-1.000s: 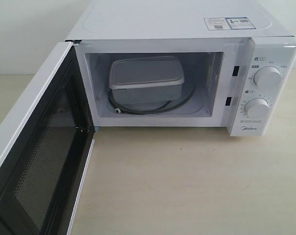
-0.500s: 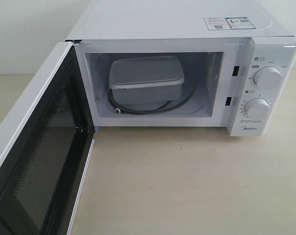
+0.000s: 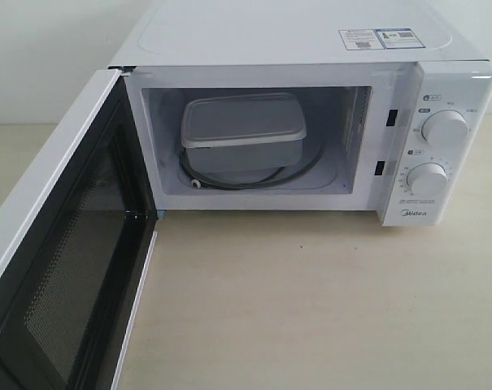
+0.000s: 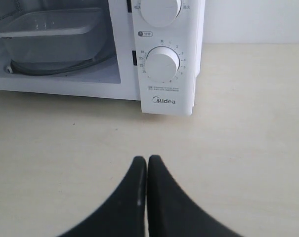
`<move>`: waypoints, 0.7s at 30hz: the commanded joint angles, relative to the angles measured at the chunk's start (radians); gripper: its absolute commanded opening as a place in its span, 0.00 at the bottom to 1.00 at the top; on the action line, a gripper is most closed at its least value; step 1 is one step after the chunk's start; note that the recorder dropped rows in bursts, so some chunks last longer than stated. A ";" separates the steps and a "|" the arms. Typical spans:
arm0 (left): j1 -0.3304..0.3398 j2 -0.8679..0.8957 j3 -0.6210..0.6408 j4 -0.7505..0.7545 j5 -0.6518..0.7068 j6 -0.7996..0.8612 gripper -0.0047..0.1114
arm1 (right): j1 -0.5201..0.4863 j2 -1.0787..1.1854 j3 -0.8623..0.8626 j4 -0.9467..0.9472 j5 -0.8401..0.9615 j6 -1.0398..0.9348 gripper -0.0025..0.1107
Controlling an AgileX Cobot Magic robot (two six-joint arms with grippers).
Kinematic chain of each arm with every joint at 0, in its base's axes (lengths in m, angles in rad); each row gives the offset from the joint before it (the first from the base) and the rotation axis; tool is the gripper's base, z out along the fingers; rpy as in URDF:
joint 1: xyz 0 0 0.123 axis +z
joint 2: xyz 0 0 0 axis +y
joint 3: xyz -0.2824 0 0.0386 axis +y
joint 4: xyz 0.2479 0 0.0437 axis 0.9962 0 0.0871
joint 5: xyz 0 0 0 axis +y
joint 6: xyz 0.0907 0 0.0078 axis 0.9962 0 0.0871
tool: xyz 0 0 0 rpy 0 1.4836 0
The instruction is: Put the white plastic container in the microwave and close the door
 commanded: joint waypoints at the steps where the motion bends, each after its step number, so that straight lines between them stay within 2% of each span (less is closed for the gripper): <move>1: 0.005 -0.004 0.004 -0.012 -0.007 -0.008 0.07 | -0.003 -0.004 0.000 -0.006 -0.002 -0.008 0.02; 21: 0.005 -0.004 0.004 0.049 -0.005 0.042 0.07 | -0.003 -0.004 0.000 -0.006 -0.002 -0.008 0.02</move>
